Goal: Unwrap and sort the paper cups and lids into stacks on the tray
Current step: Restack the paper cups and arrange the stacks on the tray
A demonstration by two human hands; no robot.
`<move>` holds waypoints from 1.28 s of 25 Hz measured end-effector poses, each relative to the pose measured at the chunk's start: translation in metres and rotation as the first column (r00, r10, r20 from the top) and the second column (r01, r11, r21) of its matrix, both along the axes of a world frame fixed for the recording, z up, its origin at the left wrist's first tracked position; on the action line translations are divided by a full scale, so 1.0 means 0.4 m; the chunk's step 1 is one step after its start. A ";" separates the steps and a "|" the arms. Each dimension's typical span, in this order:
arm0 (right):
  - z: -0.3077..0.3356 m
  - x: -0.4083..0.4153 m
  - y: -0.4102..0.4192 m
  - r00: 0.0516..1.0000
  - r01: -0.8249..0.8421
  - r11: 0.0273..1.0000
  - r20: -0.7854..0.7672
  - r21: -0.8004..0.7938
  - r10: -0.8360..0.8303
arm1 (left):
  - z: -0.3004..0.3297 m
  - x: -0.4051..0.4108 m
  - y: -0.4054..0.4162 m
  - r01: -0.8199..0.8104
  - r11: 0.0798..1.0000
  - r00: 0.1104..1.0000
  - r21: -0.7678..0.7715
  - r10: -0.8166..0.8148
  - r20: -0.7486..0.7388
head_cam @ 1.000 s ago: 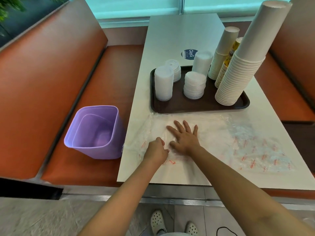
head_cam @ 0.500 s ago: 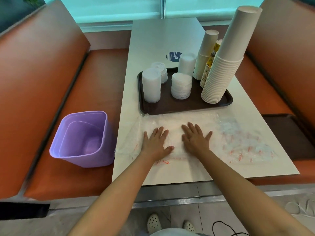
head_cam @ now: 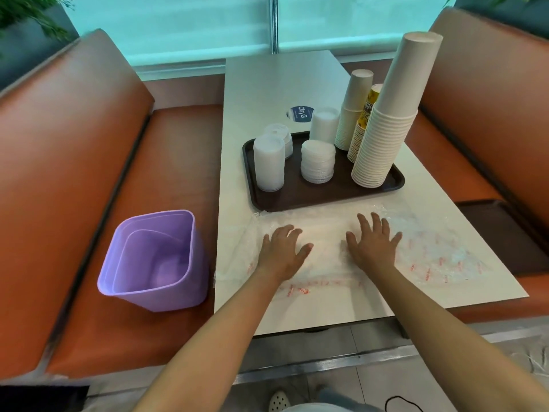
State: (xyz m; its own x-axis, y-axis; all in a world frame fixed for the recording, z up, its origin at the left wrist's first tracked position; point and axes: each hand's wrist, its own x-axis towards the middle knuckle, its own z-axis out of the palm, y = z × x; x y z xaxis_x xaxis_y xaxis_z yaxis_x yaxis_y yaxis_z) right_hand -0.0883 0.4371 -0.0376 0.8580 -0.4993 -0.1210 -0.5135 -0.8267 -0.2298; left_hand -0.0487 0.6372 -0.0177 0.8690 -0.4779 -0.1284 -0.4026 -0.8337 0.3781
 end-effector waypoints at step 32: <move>0.074 0.487 0.125 0.945 -0.326 0.613 0.228 0.720 0.235 | 0.089 0.453 -0.022 -0.322 0.805 0.927 -0.498 0.374 0.005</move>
State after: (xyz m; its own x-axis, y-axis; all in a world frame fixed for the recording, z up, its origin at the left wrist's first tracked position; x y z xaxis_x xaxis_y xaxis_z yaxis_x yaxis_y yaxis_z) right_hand 0.1064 0.4870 -0.0081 0.9700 -0.0135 -0.2428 -0.2223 -0.4537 -0.8630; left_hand 0.1324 0.6283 0.0179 0.9842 -0.1190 0.1311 -0.1770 -0.6480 0.7408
